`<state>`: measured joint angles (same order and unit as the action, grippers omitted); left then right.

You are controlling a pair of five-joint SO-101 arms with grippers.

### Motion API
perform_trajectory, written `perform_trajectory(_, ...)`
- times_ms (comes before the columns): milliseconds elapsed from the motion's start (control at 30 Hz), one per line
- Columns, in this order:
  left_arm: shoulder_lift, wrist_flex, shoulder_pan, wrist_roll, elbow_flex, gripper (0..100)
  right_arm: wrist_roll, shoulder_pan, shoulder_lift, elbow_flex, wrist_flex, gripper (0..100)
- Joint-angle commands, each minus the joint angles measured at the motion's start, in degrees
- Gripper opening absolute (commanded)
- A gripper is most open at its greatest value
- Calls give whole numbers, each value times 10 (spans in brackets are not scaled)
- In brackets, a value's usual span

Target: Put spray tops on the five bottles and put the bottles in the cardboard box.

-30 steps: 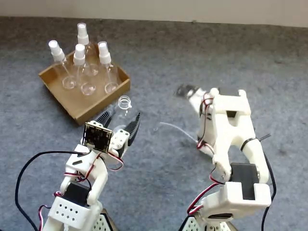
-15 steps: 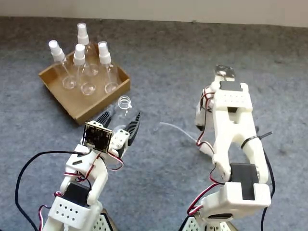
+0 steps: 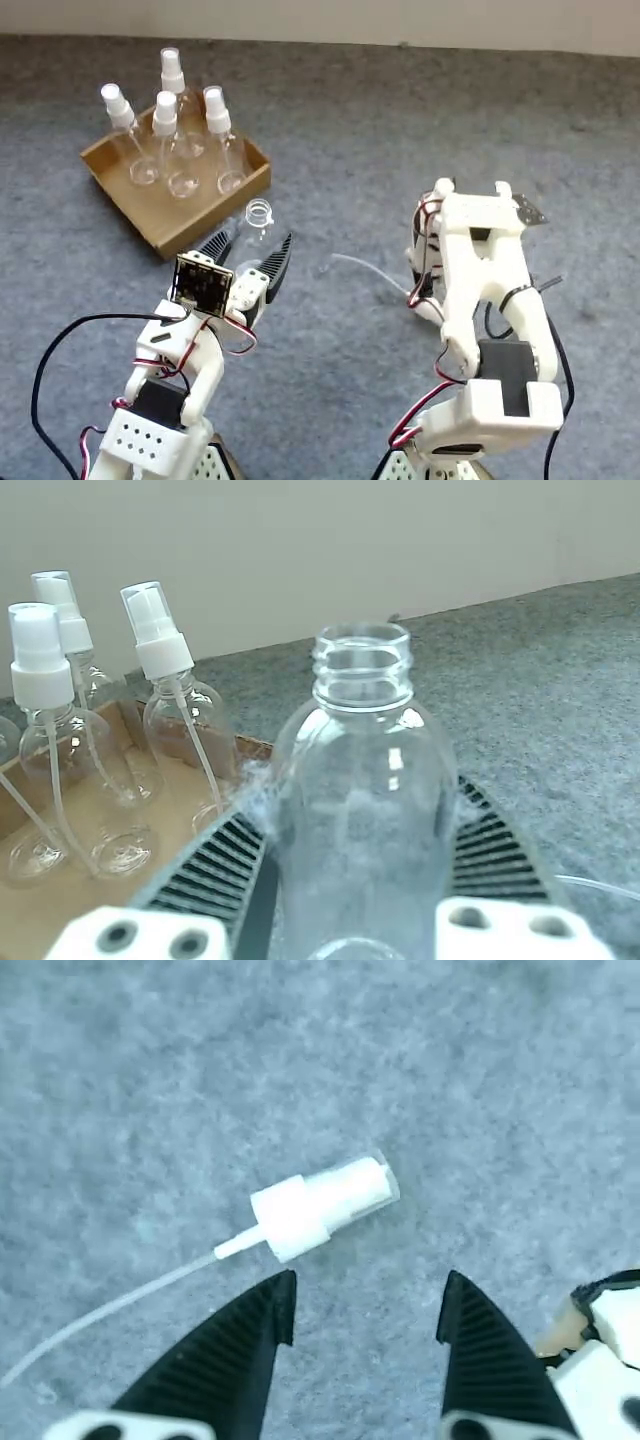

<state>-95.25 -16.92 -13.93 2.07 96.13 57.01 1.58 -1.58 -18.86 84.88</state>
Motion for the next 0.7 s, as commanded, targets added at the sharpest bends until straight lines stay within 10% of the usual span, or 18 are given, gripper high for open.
perform_trajectory(0, -10, 16, 2, 4, 15, 56, 54, 5, 25, -22, -61, 213)
perform_trajectory(367, -10, 16, 1, 4, 15, 56, 75, -3, 25, -78, -174, 205)
perform_trajectory(667, -10, 16, 1, 4, 15, 56, 31, -55, 26, -78, -211, 3)
